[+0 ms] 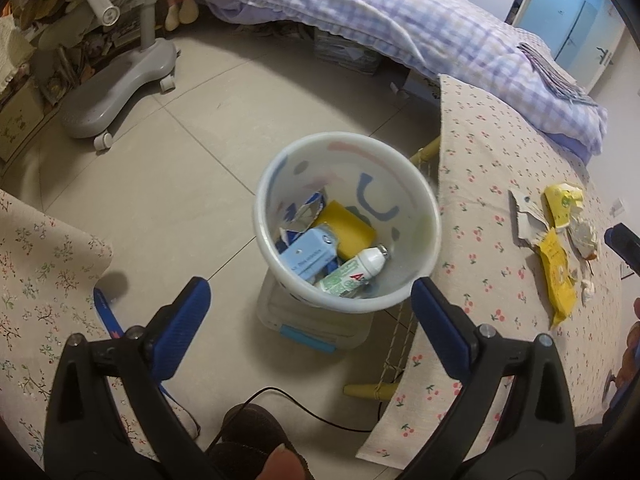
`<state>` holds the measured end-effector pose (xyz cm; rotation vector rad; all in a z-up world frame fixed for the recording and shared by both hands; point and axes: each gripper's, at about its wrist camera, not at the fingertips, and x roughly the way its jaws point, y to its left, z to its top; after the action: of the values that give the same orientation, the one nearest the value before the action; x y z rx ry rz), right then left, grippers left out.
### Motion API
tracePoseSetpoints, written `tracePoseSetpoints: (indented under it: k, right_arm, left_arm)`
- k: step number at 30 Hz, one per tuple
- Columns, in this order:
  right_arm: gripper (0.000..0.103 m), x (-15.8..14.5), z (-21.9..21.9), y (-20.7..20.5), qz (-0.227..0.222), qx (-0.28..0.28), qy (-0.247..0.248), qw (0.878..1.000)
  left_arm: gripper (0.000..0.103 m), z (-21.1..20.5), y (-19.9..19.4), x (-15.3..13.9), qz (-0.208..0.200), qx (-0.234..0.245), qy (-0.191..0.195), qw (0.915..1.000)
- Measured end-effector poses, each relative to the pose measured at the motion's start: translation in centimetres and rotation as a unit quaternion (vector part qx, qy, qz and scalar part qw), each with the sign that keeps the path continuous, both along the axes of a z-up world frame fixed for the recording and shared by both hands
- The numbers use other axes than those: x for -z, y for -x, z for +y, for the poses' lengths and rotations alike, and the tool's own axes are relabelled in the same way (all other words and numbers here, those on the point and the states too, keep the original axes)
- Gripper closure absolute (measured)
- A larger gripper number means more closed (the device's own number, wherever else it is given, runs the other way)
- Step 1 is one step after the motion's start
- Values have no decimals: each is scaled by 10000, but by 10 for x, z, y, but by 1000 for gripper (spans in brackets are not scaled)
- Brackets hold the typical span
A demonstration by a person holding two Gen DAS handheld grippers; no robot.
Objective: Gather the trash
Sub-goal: 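Move both open grippers back over the bed toward the remaining trash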
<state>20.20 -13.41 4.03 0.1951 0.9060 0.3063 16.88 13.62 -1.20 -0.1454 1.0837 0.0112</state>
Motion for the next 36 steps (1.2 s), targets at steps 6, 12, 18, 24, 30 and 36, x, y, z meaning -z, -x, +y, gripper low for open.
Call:
tracePoseSetpoints:
  k: [6, 12, 18, 24, 30, 36]
  right_arm:
    - [1, 1, -39, 20, -208, 218, 242, 9993]
    - [0, 10, -87, 38, -234, 543, 476, 9971]
    - [0, 26, -143, 53, 13, 991, 339, 9945]
    - [0, 40, -185, 66, 222, 1333, 246, 9905]
    - [0, 51, -219, 77, 419, 1549, 172, 9869]
    - [0, 61, -245, 84, 609, 1712, 114, 9833]
  left_arm:
    - [2, -18, 5, -3, -178, 155, -45, 9997]
    - [1, -41, 8, -3, -280, 437, 7, 9987]
    - [1, -70, 10, -7, -495, 739, -107, 9960]
    - [1, -107, 8, -7, -500, 1152, -15, 9921]
    - [1, -144, 1, -1, -231, 1483, -20, 9887]
    - [1, -175, -13, 9, 296, 1699, 341, 9844]
